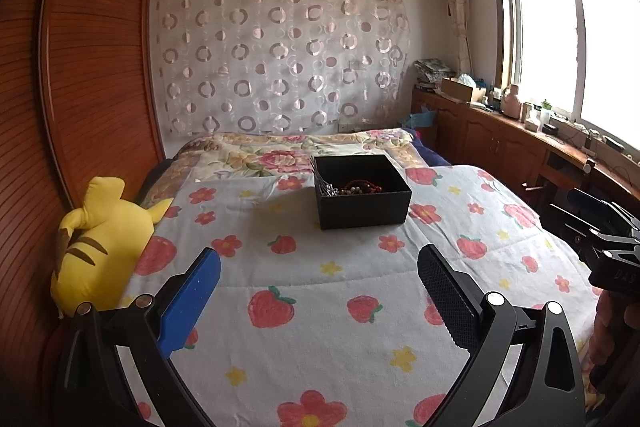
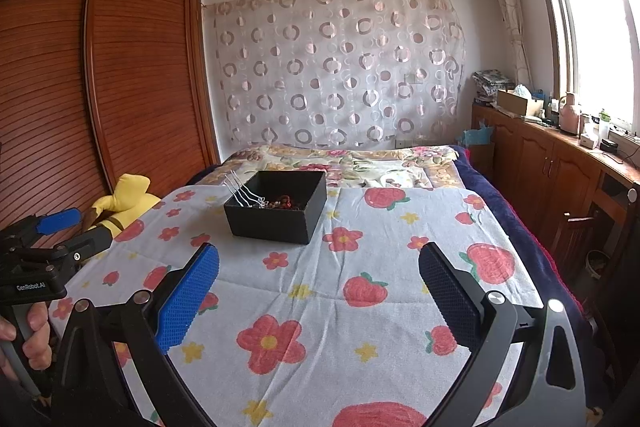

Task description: Organize jewelry

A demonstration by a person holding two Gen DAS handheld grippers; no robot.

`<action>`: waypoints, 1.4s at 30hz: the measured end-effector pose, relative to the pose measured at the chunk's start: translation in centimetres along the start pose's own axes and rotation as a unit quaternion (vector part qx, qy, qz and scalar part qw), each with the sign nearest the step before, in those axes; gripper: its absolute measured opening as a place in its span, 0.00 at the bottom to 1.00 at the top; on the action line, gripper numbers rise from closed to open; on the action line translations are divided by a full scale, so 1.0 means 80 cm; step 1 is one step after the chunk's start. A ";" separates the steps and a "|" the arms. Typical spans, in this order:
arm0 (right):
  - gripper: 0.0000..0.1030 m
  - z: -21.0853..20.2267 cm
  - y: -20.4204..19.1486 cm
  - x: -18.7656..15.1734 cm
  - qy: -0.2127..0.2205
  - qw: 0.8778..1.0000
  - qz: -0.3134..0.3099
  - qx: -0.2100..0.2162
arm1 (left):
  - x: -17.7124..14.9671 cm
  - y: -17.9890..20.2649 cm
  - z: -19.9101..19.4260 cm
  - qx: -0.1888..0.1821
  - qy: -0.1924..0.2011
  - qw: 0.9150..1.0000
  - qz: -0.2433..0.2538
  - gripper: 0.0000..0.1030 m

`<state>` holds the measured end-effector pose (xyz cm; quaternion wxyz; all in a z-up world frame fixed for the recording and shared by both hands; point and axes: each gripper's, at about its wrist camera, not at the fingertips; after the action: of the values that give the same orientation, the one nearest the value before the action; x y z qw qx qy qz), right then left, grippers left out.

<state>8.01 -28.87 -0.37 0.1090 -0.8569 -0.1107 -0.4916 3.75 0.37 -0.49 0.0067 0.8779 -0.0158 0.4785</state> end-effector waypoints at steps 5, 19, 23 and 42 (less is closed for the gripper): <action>0.98 0.000 0.000 0.001 0.000 1.000 -0.001 0.000 | 0.003 0.001 -0.004 0.001 0.004 1.000 0.000 0.93; 0.98 0.000 0.000 0.000 0.001 1.000 0.000 0.000 | 0.010 0.008 -0.010 0.004 0.012 1.000 0.003 0.93; 0.98 0.000 0.000 -0.001 0.001 1.000 -0.001 0.000 | 0.010 0.008 -0.009 0.004 0.012 1.000 0.004 0.93; 0.98 0.000 0.000 -0.002 0.001 1.000 -0.001 0.000 | 0.009 0.009 -0.010 0.005 0.013 1.000 0.003 0.93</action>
<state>7.95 -28.88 -0.54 0.1090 -0.8561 -0.1112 -0.4928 3.44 -0.33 0.50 0.0005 0.8717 -0.0161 0.4898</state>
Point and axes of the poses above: each gripper's, at about its wrist camera, not at the fingertips, and z roughly the way its jaws point, y to its right, x to its top, and after that the axes turned 5 degrees about -y, right-handed
